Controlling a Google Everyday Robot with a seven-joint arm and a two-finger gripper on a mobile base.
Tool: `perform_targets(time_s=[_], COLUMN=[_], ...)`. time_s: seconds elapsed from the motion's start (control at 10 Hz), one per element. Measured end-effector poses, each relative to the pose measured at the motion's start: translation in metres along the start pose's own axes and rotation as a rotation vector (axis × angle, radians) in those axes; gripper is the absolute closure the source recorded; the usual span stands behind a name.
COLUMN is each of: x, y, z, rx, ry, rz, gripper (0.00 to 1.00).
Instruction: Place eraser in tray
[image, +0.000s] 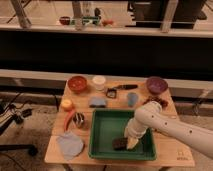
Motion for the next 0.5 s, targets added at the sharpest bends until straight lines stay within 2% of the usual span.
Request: perform_targets(time_s=[0.5], x=[0.0019], y=[0.0011], z=[0.0007], rx=[-0.002], ry=[0.002], rz=[0.002], gripper=[0.32])
